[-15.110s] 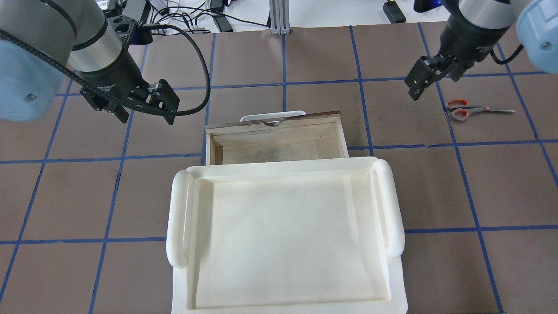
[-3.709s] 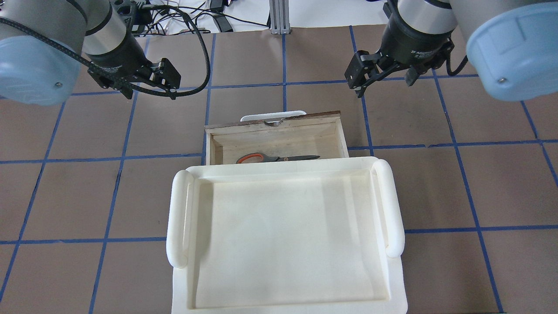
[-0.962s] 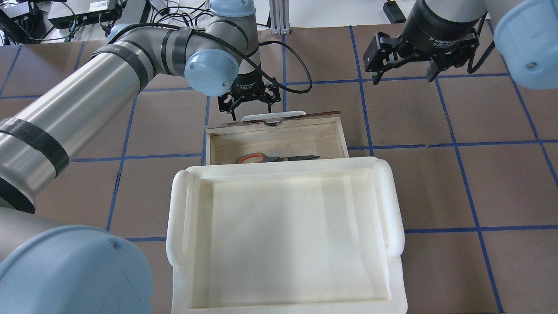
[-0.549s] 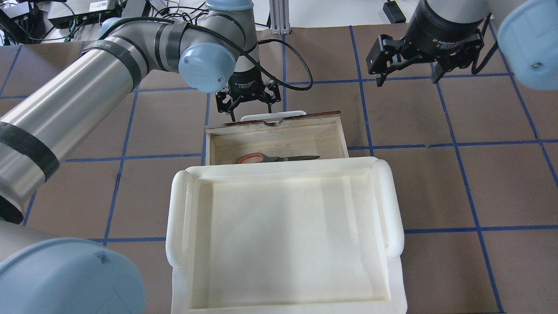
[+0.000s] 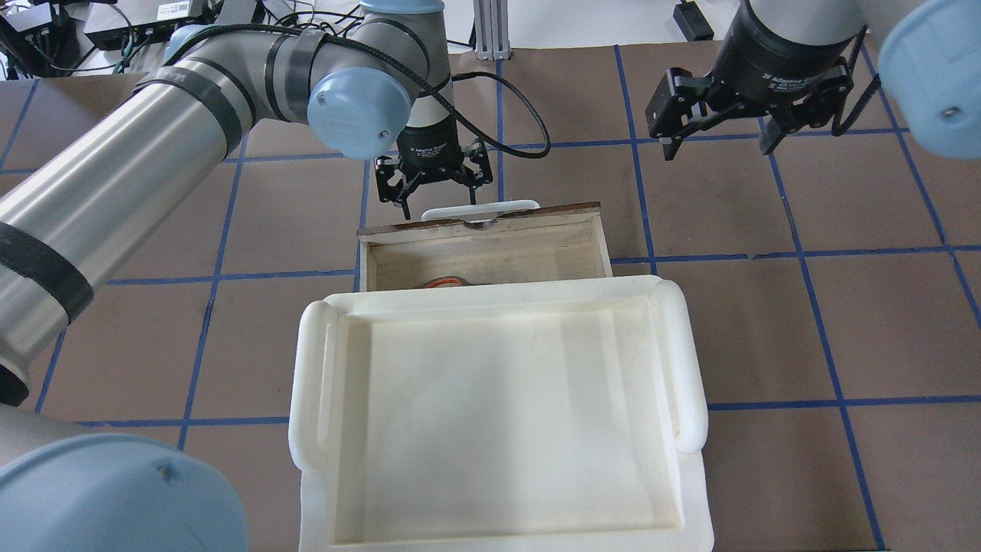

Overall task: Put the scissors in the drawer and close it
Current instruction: 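Move the left gripper over the white drawer handle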

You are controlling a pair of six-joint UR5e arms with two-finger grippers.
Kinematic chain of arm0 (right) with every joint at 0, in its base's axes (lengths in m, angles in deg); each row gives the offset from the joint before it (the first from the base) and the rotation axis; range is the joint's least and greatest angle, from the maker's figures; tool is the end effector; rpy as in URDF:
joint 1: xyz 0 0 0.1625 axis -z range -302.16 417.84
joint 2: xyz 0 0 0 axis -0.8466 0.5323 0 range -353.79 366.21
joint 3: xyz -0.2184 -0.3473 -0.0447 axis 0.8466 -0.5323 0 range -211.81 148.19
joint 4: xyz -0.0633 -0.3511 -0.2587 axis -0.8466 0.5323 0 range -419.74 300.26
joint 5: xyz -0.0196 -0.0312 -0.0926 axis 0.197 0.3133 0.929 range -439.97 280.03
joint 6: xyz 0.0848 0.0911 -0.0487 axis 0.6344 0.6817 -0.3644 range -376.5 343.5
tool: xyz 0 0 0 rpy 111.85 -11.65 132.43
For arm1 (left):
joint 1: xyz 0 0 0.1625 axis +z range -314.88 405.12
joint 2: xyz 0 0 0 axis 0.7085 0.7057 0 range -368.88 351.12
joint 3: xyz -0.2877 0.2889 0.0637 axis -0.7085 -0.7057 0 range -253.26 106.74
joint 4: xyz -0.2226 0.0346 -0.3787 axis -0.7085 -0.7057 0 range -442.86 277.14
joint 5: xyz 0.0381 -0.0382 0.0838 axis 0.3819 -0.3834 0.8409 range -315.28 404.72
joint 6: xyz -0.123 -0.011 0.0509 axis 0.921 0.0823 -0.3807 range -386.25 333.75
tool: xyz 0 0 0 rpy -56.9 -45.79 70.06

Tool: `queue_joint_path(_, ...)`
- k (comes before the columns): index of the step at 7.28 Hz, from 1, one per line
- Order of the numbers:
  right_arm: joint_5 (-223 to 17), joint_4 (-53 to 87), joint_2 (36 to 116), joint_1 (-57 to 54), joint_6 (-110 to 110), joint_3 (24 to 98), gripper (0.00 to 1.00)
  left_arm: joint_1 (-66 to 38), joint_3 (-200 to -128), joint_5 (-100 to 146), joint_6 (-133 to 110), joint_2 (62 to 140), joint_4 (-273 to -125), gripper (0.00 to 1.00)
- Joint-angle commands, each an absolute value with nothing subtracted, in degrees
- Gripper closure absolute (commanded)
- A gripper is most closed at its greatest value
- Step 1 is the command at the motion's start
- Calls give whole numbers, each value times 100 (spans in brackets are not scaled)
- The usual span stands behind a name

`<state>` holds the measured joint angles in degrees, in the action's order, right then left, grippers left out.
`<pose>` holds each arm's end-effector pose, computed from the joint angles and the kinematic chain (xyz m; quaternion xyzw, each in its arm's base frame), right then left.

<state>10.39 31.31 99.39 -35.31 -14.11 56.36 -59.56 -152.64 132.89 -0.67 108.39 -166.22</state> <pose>0.1602 -0.5008 0.4888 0.0065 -0.9986 0.0530 0.0006 -0.3018 -0.6099 0.2601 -0.0960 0.9914 0.0874 0.0151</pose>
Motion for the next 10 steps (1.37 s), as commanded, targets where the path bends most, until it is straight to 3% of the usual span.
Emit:
queue_joint_path(1,1029,3105,9938,-3532,-1421,5643,0,-5956,-15271,13226,-50,10784,-16837,0)
queue_joint_path(10,1029,3105,9938,-3541,-1412,5652,0,-5791,-15201,13111,-32,10696,-17051,0)
